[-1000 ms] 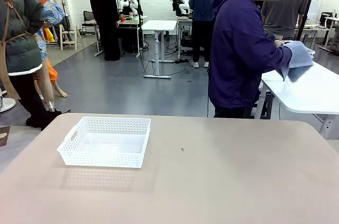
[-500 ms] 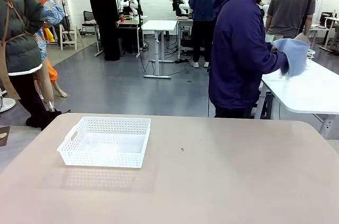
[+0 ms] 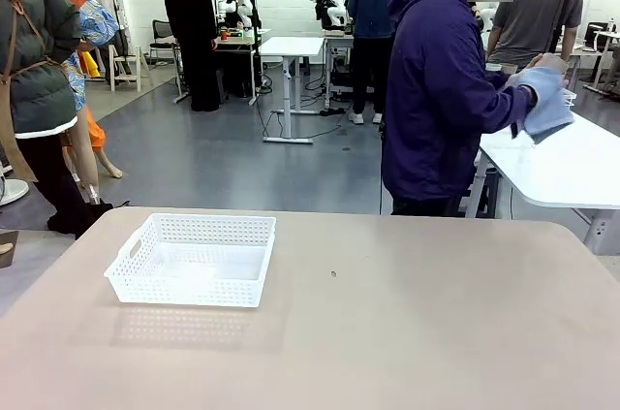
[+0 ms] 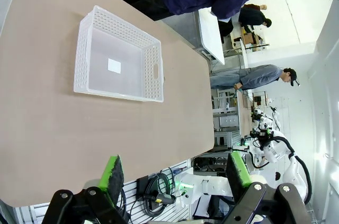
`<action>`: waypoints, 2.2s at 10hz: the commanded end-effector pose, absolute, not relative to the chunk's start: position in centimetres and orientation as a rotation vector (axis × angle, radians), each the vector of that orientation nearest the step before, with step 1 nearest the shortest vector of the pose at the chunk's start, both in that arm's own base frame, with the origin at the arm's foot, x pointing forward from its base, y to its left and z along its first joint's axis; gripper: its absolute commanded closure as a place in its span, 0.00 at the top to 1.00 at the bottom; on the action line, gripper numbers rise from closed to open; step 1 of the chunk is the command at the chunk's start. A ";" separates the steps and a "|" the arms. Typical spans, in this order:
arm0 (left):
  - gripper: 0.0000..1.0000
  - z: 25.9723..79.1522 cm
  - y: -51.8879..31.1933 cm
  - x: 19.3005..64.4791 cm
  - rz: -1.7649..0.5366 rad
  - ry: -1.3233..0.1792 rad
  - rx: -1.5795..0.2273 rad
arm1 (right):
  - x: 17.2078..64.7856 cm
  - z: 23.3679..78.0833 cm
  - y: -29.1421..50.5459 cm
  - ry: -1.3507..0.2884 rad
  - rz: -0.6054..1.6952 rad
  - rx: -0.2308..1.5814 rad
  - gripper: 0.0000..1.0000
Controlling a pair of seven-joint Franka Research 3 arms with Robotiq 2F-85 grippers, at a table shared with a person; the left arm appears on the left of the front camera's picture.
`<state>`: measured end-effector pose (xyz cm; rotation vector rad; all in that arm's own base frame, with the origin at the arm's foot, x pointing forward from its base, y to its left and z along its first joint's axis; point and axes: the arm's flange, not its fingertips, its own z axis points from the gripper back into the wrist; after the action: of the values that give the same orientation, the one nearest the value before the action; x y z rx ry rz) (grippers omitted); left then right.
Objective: Clean and organize the cups into the basket.
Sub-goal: Pick up the Organizing basket and move it to the center of the table, then pick up the Reusable plastic cup from the right side of the table and place it inside the Organizing basket.
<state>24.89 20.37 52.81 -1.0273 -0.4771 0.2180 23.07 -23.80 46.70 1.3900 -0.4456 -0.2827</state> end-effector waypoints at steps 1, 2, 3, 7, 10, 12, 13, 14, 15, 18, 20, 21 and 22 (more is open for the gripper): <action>1.00 52.9 20.6 25.0 0.201 -0.498 -1.041 | 23.2 46.9 -24.0 -0.466 -0.268 1.403 1.00; 1.00 52.9 20.6 25.0 0.201 -0.498 -1.041 | 23.2 46.9 -24.0 -0.466 -0.268 1.403 1.00; 1.00 52.9 20.6 25.0 0.201 -0.498 -1.041 | 23.2 46.9 -24.0 -0.466 -0.268 1.403 1.00; 1.00 52.9 20.6 25.0 0.201 -0.498 -1.041 | 23.2 46.9 -24.0 -0.466 -0.268 1.403 1.00; 1.00 52.9 20.6 25.0 0.201 -0.498 -1.041 | 23.2 46.9 -24.0 -0.466 -0.268 1.403 1.00; 1.00 52.9 20.6 25.0 0.201 -0.498 -1.041 | 23.2 46.9 -24.0 -0.466 -0.268 1.403 1.00; 1.00 52.9 20.6 25.0 0.201 -0.498 -1.041 | 23.2 46.9 -24.0 -0.466 -0.268 1.403 1.00; 1.00 52.9 20.6 25.0 0.201 -0.498 -1.041 | 23.2 46.9 -24.0 -0.466 -0.268 1.403 1.00; 1.00 52.9 20.6 25.0 0.201 -0.498 -1.041 | 23.2 46.9 -24.0 -0.466 -0.268 1.403 1.00; 1.00 52.9 20.6 25.0 0.201 -0.498 -1.041 | 23.2 46.9 -24.0 -0.466 -0.268 1.403 1.00; 1.00 52.9 20.6 25.0 0.201 -0.498 -1.041 | 23.2 46.9 -24.0 -0.466 -0.268 1.403 1.00; 1.00 52.9 20.6 25.0 0.201 -0.498 -1.041 | 23.2 46.9 -24.0 -0.466 -0.268 1.403 1.00; 1.00 52.9 20.6 25.0 0.201 -0.498 -1.041 | 23.2 46.9 -24.0 -0.466 -0.268 1.403 1.00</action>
<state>24.95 20.33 52.87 -1.0340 -0.4810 0.2192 23.07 -23.80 46.70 1.3900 -0.4456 -0.2826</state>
